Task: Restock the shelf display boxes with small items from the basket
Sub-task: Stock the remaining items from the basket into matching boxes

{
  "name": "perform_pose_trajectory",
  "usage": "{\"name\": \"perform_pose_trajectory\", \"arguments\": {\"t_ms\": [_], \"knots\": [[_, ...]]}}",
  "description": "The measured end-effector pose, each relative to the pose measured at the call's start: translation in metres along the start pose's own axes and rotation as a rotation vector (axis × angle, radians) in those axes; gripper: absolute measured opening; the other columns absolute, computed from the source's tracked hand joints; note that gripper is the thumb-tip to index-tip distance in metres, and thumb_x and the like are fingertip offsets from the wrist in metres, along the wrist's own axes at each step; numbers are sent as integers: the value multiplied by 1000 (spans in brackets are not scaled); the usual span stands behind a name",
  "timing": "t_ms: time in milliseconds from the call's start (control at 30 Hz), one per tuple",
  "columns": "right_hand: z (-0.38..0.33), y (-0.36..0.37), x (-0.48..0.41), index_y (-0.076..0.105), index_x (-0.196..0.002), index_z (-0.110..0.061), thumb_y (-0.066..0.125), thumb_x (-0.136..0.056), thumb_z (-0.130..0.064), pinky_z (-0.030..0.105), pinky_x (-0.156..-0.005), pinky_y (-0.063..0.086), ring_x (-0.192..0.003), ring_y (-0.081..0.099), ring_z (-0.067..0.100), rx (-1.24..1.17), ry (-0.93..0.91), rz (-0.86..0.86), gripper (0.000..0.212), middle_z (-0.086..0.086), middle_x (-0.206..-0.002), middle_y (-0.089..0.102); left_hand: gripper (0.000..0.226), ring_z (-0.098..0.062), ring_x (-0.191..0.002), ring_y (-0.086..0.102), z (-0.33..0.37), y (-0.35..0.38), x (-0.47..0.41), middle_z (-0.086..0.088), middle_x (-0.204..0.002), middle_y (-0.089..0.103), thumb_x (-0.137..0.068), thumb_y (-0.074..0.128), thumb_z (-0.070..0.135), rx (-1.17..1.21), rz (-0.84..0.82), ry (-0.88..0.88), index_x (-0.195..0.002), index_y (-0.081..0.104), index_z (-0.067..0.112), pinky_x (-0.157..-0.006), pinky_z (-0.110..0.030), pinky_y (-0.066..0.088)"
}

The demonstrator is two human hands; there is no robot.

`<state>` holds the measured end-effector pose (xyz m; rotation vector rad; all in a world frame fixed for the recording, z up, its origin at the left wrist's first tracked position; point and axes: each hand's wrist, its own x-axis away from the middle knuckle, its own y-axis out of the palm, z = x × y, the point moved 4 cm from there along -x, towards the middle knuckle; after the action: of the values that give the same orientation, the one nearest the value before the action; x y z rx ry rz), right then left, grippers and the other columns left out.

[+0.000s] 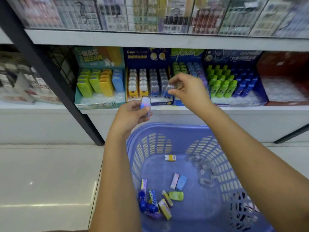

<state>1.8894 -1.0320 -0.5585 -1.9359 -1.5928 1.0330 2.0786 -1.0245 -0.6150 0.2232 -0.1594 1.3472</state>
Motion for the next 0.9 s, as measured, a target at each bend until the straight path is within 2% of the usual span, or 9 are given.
{"name": "perform_pose_trajectory", "arguments": {"t_ms": [100,233,333,467,600,733,833,867,900], "knots": [[-4,8,-12,64,-103,-9,69,-83,-12,22,-70,41,-74,49,14,131,-68,-49,21,1,-86,53,24,-16,-75,63,-2,0,-3,-12,-88,62,-87,60,-3,1,43,35,-111,59,0,-66,-17,56],[-1,15,-16,65,-104,-7,68,-83,-11,29,-75,46,-73,48,14,184,-94,-115,21,4,-85,53,24,-16,-80,64,1,3,-6,-7,-94,62,-86,63,0,-22,86,125,-105,61,15,-70,-18,57],[-1,19,-17,66,-106,-3,68,-83,-8,27,-78,44,-77,49,15,238,-141,-132,24,12,-98,59,29,-16,-81,62,1,8,-10,-1,-90,62,-87,62,0,-7,98,173,-111,60,17,-73,-19,57],[-2,28,-13,66,-107,0,67,-83,-5,17,-75,38,-79,49,14,174,-129,-98,24,14,-105,58,32,-10,-73,62,-3,9,-14,3,-84,60,-89,60,1,-36,141,212,-120,61,10,-72,-17,56],[2,30,-14,64,-106,-1,66,-84,-6,24,-77,41,-77,49,15,173,-120,-77,23,14,-102,58,30,-7,-73,63,-4,7,-16,-1,-88,60,-87,62,1,-39,160,207,-117,62,7,-70,-17,56],[11,25,-14,66,-103,1,69,-82,-7,22,-74,40,-76,47,15,181,-124,-68,22,16,-102,57,26,-10,-81,63,-1,5,-18,-3,-92,64,-86,64,2,-4,185,209,-111,63,9,-75,-22,57],[11,23,-17,70,-105,-1,69,-83,-14,23,-73,38,-84,56,22,313,-186,-66,26,16,-104,56,28,-12,-91,64,1,5,-18,-1,-97,67,-85,66,4,-26,200,220,-112,63,11,-83,-27,55],[11,24,-18,69,-105,-1,65,-86,-17,21,-70,37,-85,58,18,334,-187,-81,25,15,-101,57,28,-8,-89,64,2,6,-18,2,-96,67,-85,66,4,-34,203,227,-111,64,13,-83,-26,55],[13,23,-20,66,-104,0,61,-90,-21,16,-65,36,-81,58,7,342,-158,-87,26,14,-95,57,27,-2,-85,64,3,7,-18,5,-94,67,-84,67,4,-36,204,235,-110,64,14,-81,-22,55]]}}
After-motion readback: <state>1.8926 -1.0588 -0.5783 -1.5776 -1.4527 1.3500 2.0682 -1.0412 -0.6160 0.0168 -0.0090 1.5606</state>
